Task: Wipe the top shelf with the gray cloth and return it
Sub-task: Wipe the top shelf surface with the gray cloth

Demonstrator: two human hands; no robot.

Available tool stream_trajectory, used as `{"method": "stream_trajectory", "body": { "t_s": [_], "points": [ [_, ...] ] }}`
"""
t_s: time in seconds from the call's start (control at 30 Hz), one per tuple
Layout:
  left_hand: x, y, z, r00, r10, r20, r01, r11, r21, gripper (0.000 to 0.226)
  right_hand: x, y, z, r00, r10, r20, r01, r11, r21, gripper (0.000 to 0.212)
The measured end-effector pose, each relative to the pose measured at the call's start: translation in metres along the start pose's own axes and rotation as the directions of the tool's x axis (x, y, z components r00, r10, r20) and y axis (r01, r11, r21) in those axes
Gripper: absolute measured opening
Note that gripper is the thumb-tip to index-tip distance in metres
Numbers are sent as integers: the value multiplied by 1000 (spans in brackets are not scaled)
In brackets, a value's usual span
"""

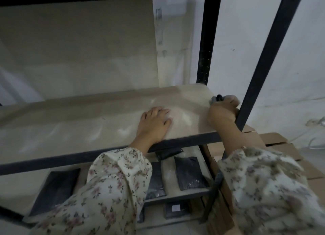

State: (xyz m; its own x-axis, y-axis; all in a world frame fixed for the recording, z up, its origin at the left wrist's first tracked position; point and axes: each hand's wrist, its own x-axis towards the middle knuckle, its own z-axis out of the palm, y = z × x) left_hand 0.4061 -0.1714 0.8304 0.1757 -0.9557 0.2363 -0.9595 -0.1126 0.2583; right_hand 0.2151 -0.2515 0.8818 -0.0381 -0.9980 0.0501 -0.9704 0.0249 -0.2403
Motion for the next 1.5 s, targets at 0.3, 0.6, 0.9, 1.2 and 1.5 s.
{"method": "stream_trajectory", "body": {
  "t_s": [0.3, 0.6, 0.9, 1.2, 1.5],
  "points": [
    [4, -2, 2, 999, 31, -22, -31, 1000, -4, 49, -32, -1, 8, 958, -191, -214, 206, 977, 50, 35],
    [8, -8, 0, 998, 60, 16, -60, 998, -9, 51, -21, -21, 11, 981, -174, -90, 160, 976, -150, 43],
    [15, -16, 0, 996, 89, 14, -89, 996, -27, 51, 39, -16, -2, 997, -68, -33, 63, 989, -134, 39],
    [46, -28, -1, 997, 58, 55, -56, 998, -33, 47, 53, -82, 15, 916, -383, 122, 378, 924, 63, 48],
    [46, -32, 4, 998, 57, -9, -58, 996, -62, 46, 95, -85, 36, 909, -417, 22, 412, 903, 121, 41]
  ]
}}
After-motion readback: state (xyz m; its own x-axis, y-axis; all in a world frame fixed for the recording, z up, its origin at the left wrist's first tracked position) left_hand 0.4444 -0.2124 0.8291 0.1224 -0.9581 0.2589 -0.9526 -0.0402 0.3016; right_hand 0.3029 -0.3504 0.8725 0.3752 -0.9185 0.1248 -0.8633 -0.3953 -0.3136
